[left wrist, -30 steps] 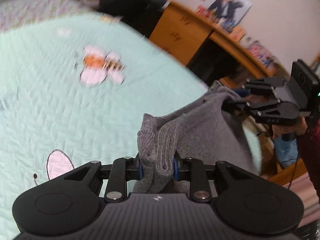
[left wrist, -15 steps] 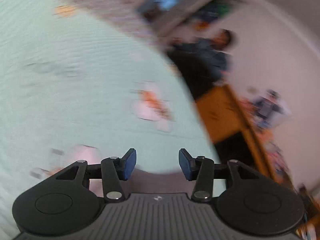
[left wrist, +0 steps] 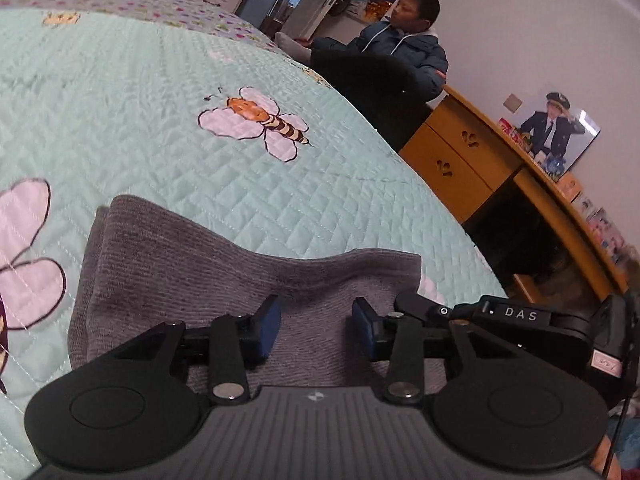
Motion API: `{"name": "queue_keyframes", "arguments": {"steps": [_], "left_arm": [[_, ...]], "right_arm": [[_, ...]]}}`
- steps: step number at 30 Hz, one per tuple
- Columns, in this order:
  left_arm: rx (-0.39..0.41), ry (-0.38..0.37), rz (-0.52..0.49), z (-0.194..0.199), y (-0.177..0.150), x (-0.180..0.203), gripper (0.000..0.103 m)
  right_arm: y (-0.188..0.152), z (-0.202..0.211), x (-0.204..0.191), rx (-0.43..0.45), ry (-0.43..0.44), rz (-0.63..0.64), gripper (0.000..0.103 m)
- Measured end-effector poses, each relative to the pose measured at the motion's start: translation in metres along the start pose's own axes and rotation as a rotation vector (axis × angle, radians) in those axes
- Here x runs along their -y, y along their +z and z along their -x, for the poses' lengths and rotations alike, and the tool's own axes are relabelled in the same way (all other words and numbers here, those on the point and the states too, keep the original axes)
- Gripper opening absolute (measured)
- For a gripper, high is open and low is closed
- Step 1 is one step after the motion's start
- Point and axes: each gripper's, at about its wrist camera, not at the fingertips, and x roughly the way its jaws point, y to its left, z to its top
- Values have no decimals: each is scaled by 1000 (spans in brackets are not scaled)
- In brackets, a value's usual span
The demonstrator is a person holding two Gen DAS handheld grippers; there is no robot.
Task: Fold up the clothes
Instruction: 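Lower the sweater bundle onto the quilt and open both grippers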
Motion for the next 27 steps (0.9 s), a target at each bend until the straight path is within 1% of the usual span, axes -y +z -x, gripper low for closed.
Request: {"name": "queue_keyframes", "arguments": {"steps": [1, 3, 4, 5, 6, 7, 8, 9, 12, 14, 15, 16, 17, 18, 19, 20, 21, 22, 23, 24, 27], "left_arm": [[-9, -12, 13, 1, 4, -2, 44], [-9, -28, 59, 8, 13, -8, 44], [0, -33, 89, 13, 17, -12, 45], [29, -34, 111, 22, 22, -14, 49], [58, -36, 128, 30, 27, -16, 52], [87, -39, 115, 37, 31, -16, 55], [112, -38, 108, 42, 35, -16, 55], [116, -16, 135, 42, 38, -20, 55], [130, 51, 220, 40, 46, -32, 55], [149, 80, 315, 44, 44, -44, 55], [163, 78, 340, 49, 41, -47, 55], [174, 72, 338, 53, 40, -46, 55], [185, 59, 312, 54, 40, -43, 56], [191, 46, 268, 55, 40, -39, 58], [183, 51, 231, 52, 40, -39, 61], [164, 64, 226, 46, 39, -42, 60], [145, 62, 257, 39, 37, -51, 59], [150, 47, 292, 37, 34, -59, 55], [155, 34, 320, 36, 32, -65, 55], [158, 29, 317, 38, 32, -66, 55], [163, 28, 284, 52, 39, -59, 55]], "right_arm": [[-1, 1, 1, 8, 8, -3, 0], [2, 3, -5, 11, -10, 3, 0], [4, 11, -12, 30, -15, 27, 3], [5, 21, -19, 52, -18, 55, 9], [4, 34, -27, 73, -3, 83, 18], [3, 47, -34, 93, 17, 111, 27], [2, 57, -41, 95, 30, 119, 30], [2, 61, -46, 82, 35, 129, 34], [3, 55, -63, 50, 42, 160, 34], [6, 42, -66, 26, 73, 122, 35], [9, 31, -62, 20, 87, 86, 35], [11, 21, -57, 15, 99, 50, 35], [14, 11, -52, 10, 111, 14, 35], [17, -2, -45, -6, 84, 14, 35], [16, -5, -33, 0, 73, -20, 14], [15, -6, -20, 11, 66, -60, 0], [13, -7, -7, 22, 59, -100, 0], [12, -8, 6, 33, 52, -141, 0], [11, -6, 13, 44, 63, -172, 0], [11, -4, 19, 55, 78, -202, 0], [13, 7, 15, 81, 76, -199, 0]]}}
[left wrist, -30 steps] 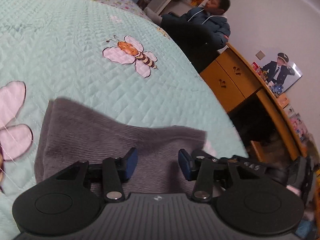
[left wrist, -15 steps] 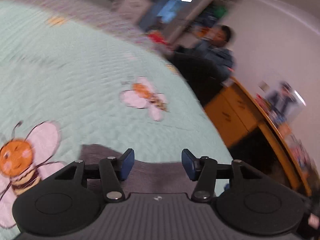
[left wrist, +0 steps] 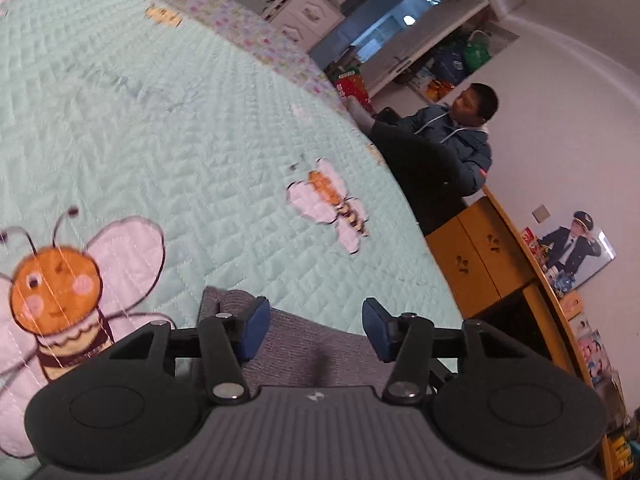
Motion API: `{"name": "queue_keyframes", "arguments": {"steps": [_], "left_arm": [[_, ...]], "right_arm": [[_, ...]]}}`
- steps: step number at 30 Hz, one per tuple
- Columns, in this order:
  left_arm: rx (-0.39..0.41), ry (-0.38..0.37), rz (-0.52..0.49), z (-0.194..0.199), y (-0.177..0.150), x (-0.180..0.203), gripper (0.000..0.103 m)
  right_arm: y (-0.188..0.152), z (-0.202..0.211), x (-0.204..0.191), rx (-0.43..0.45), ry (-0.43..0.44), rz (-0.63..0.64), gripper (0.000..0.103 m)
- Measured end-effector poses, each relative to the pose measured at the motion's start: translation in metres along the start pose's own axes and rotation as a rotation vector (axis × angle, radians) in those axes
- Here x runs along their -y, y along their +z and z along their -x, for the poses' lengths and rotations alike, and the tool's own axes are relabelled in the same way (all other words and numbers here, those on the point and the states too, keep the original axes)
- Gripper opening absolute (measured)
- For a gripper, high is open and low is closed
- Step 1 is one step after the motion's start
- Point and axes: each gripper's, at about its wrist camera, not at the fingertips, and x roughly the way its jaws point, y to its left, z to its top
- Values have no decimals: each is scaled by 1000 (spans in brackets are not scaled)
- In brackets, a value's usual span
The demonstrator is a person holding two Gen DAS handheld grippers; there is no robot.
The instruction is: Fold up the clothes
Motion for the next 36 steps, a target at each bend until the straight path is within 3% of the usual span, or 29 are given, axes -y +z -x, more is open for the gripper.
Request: {"name": "queue_keyframes", "arguments": {"steps": [2, 4, 5, 7, 8, 11, 15, 18, 23, 28, 31, 36], "left_arm": [[14, 12, -23, 15, 8, 8, 58], [-15, 46, -50, 30, 19, 19, 63], [-28, 64, -76, 36, 22, 25, 63], [-35, 61, -154, 56, 23, 42, 65], [-42, 53, -185, 66, 22, 50, 72], [-124, 112, -222, 86, 16, 76, 86], [-302, 242, -219, 93, 2, 93, 87], [-416, 303, -189, 96, -12, 92, 87], [-583, 432, -181, 99, -30, 86, 87], [-675, 493, -237, 109, -47, 90, 87], [-686, 527, -295, 113, -55, 97, 87], [-688, 560, -306, 116, -60, 100, 87]], "right_arm": [[2, 16, -8, 30, 4, 25, 8], [1, 38, -23, 66, -14, 85, 47], [-1, 49, -33, 66, -32, 134, 55], [-6, 71, -55, 51, -69, 252, 58], [-11, 80, -67, 31, -100, 319, 59], [-28, 104, -101, -59, -227, 487, 77], [-47, 112, -135, -232, -393, 632, 78], [-62, 117, -149, -343, -476, 648, 78], [-83, 133, -165, -448, -512, 723, 78], [-99, 142, -171, -573, -541, 761, 78], [-104, 145, -173, -593, -572, 812, 78], [-110, 147, -176, -634, -571, 833, 78]]}}
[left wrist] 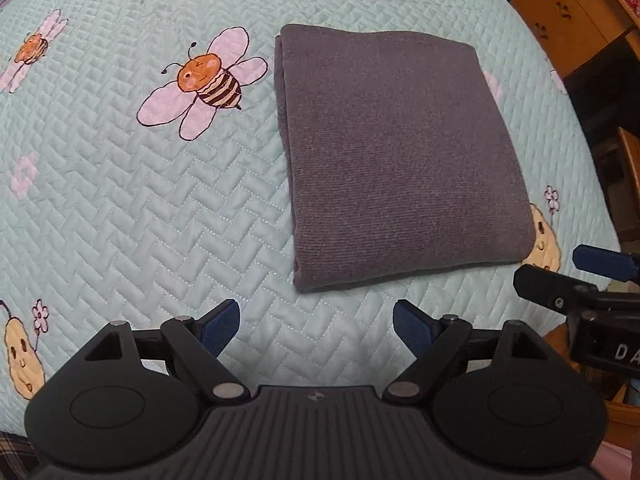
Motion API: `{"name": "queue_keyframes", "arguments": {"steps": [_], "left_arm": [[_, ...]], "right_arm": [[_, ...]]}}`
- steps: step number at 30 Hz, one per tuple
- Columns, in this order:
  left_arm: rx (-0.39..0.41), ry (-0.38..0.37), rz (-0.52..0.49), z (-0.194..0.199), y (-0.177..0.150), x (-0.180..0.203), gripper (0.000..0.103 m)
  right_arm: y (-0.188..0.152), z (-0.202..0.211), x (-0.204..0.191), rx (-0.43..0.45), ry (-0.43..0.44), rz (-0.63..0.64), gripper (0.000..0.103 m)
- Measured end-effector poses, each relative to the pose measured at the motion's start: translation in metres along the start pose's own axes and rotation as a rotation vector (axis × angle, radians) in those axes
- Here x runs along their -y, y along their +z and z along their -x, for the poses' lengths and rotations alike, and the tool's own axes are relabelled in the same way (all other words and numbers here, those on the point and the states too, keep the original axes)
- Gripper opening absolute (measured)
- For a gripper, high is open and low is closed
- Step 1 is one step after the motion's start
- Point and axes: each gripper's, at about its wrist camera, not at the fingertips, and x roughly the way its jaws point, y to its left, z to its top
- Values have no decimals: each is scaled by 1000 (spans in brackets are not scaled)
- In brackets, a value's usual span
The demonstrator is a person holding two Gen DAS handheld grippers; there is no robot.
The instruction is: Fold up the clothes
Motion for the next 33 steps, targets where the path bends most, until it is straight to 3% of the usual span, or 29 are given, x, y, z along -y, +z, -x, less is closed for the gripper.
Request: {"name": "queue_keyframes", "arguments": {"steps": [18, 33], "left_arm": [[-2, 45, -12, -6, 3, 6, 87], [-7, 41, -14, -8, 4, 0, 87]], "right_arm": [[3, -10, -15, -17, -3, 39, 78], [6, -15, -26, -34, -12, 52, 78]]}}
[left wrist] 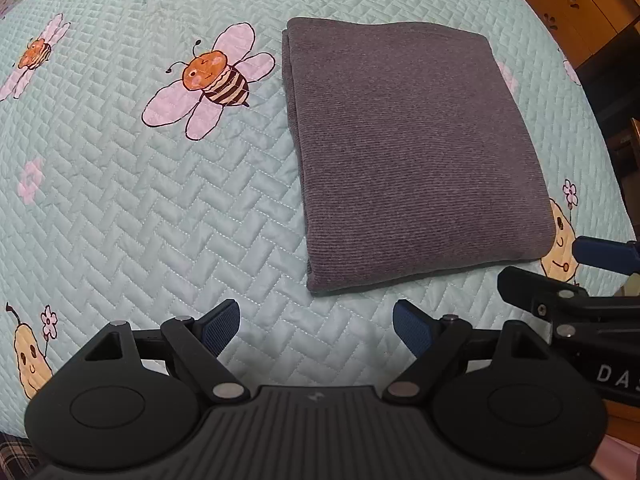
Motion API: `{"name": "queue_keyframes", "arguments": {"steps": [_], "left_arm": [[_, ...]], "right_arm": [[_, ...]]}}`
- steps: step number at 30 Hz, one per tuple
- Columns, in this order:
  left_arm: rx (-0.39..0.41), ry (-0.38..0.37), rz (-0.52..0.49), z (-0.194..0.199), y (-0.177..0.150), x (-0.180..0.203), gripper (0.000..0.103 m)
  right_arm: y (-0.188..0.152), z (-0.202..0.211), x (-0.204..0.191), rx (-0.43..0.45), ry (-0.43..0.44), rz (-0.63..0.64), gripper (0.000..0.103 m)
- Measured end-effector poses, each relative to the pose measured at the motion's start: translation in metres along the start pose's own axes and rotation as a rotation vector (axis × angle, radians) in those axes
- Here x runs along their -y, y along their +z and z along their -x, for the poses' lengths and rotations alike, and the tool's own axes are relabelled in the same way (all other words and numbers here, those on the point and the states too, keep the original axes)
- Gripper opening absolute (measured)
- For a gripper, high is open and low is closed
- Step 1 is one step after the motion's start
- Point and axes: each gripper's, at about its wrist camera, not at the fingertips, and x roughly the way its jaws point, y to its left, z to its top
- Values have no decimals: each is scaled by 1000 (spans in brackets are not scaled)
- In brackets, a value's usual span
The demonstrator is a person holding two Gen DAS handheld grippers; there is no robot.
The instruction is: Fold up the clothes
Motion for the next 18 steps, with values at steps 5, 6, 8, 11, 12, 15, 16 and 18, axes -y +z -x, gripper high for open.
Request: {"name": "queue_keyframes", "arguments": {"steps": [5, 6, 8, 11, 12, 15, 16, 18], "left_arm": [[7, 9, -4, -1, 0, 0, 87], [10, 11, -5, -1, 0, 0, 87], [24, 20, -13, 0, 0, 0, 87], [43, 31, -24, 2, 1, -1, 87], [46, 34, -25, 2, 1, -2, 87], [53, 33, -18, 2, 1, -4, 87], [58, 40, -17, 2, 1, -5, 87], [67, 54, -15, 2, 1, -6, 87]], "right_arm": [[0, -1, 0, -3, -4, 2, 78], [0, -1, 0, -4, -4, 1, 78], [1, -2, 0, -4, -2, -4, 78], [1, -3, -2, -6, -5, -3, 78], [1, -4, -3, -7, -5, -2, 78], [1, -4, -5, -9, -8, 6, 78], [1, -4, -6, -9, -7, 8, 78], [0, -4, -7, -7, -5, 8, 78]]}}
